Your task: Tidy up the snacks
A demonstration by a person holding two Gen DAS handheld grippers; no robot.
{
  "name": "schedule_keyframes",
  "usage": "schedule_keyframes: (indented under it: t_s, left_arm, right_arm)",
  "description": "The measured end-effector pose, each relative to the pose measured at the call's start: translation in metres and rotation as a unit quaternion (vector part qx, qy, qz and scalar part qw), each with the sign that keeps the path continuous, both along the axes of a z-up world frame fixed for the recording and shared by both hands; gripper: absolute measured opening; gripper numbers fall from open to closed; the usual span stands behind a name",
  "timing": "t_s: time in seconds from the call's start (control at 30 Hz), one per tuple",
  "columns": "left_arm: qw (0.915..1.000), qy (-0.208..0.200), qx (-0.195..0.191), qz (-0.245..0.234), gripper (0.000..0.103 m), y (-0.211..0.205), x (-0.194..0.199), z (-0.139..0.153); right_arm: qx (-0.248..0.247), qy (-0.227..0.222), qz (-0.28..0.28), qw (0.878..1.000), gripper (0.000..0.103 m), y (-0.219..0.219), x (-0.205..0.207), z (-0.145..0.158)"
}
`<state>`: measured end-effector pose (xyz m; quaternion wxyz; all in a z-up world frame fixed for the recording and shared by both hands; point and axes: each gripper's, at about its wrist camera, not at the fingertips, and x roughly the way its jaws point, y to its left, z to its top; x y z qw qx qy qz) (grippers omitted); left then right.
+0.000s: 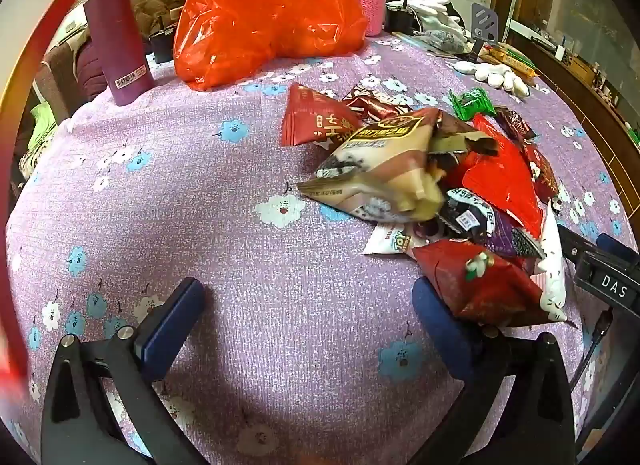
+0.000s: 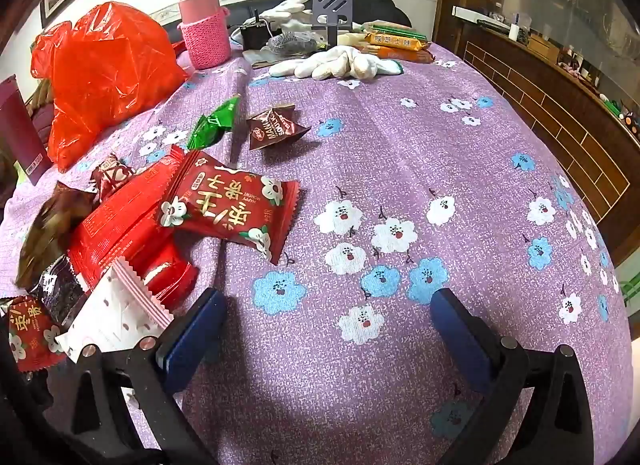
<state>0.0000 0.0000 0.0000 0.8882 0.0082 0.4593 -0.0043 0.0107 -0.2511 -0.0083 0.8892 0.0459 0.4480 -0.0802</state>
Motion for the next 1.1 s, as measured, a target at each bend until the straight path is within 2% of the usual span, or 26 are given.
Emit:
schedule_keyframes:
  t_s: [1.1]
  left_arm:
    - [1.0,-0.001,-0.002,0.0,0.103,-0.0056,-0.0023,0.0]
  right_arm:
    - [0.001,0.0,-0.001,1.0,0.103,0.0004,0.0005,0.0001]
